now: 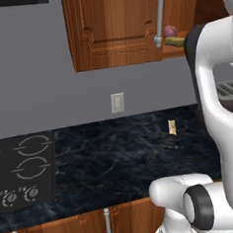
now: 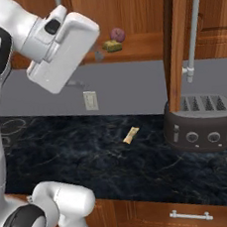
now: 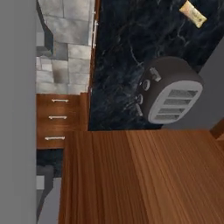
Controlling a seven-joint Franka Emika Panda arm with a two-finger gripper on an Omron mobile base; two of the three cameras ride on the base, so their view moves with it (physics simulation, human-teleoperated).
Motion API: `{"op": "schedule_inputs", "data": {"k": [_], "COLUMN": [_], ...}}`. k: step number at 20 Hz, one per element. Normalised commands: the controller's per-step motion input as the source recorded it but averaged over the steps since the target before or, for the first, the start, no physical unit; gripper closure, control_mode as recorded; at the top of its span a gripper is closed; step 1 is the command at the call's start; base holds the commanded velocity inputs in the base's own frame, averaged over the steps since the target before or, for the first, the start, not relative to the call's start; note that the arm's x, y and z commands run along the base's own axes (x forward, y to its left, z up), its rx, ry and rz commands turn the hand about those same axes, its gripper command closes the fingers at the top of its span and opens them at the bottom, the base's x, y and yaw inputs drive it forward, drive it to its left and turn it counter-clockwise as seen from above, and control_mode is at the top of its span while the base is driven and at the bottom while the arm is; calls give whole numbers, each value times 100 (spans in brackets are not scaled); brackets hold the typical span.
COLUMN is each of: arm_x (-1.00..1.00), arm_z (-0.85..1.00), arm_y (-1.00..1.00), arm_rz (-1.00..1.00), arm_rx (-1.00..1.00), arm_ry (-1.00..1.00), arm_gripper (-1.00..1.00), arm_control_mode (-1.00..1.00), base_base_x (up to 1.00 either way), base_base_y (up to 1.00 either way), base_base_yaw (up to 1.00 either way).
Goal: Pick the dish brush and sponge from the cabinet and place them on the counter.
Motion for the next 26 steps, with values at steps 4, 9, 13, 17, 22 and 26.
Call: {"op": "schedule_inputs", "data": {"k": [4, 9, 13, 17, 22, 26], "arm_x": [-25, -11, 0, 0, -16, -19], "arm_z": [-12, -31, -38, -15, 6, 11], "arm_y": [35, 44, 45, 18, 10, 6], "arm_rz": [5, 8, 9, 8, 6, 9], "arm_rx": [27, 24, 21, 22, 16, 15], "arm_ry": [-23, -31, -38, -30, -20, -15], "arm_gripper": [-100, -100, -100, -100, -100, -100], "arm_control_mode": [-100, -100, -100, -100, -100, -100], "base_base_x": [0, 0, 0, 0, 0, 0], "base_base_y": [0, 0, 0, 0, 0, 0], "base_base_yaw": [0, 0, 0, 0, 0, 0]}}
